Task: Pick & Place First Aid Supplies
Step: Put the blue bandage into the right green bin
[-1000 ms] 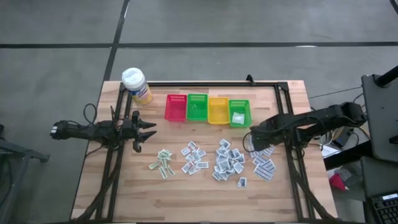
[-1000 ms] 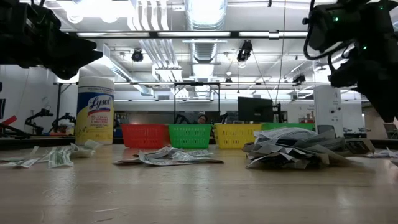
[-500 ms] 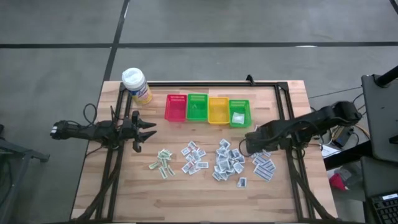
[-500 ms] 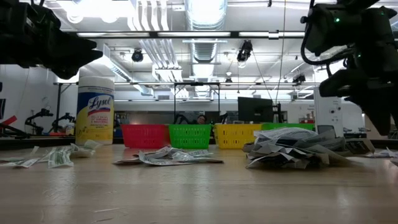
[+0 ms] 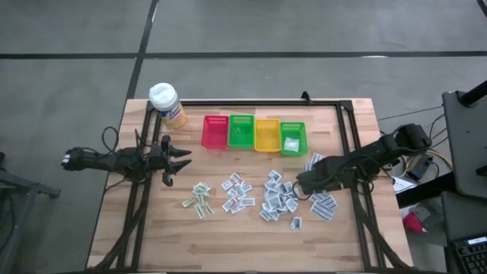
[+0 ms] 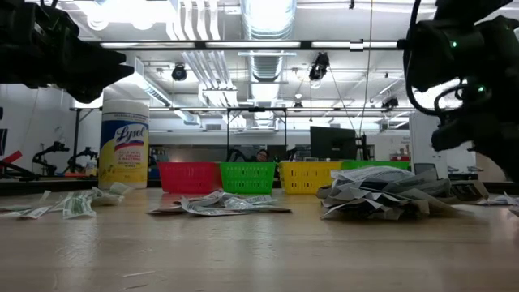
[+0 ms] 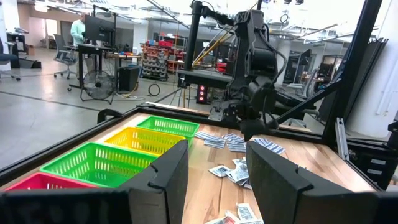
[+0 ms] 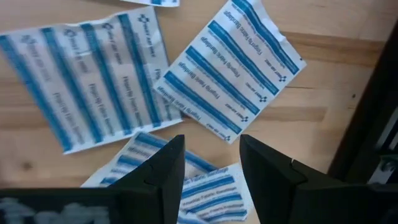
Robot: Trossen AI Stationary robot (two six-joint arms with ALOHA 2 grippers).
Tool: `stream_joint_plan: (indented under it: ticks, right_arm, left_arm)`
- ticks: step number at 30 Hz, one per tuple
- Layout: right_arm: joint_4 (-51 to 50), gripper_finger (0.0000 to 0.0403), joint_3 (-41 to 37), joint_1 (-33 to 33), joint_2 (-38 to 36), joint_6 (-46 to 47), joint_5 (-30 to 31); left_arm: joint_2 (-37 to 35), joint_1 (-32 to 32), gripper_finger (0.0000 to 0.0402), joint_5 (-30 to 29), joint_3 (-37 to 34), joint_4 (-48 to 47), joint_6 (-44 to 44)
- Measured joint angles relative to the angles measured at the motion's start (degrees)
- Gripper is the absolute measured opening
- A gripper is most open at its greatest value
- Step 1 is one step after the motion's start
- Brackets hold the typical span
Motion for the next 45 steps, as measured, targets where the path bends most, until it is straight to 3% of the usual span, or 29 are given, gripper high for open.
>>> stream_joint_plan:
  ticks: [11,31,37,45]
  right_arm:
    - [0.55,0.0152,-0.38,-0.05,3.92,-0.64,-0.16]
    - [0.74,0.0148,-1.52,-0.15,1.69,7.26,0.27]
    - [-3.34,0.0148,-1.69,-0.25,0.32,10.86,3.74]
    - [-4.13,0.0148,-1.51,-0.17,-0.59,11.17,3.70]
  left_arm:
    - [-0.01,0.02,0.0158,0.01,-0.01,-0.05,0.01]
    - [0.00,0.00,0.0158,0.01,0.01,0.00,-0.02]
    - [0.00,-0.01,0.0158,0.00,-0.02,0.00,-0.02]
    - [-0.02,0.01,0.0158,0.00,-0.01,-0.02,-0.02]
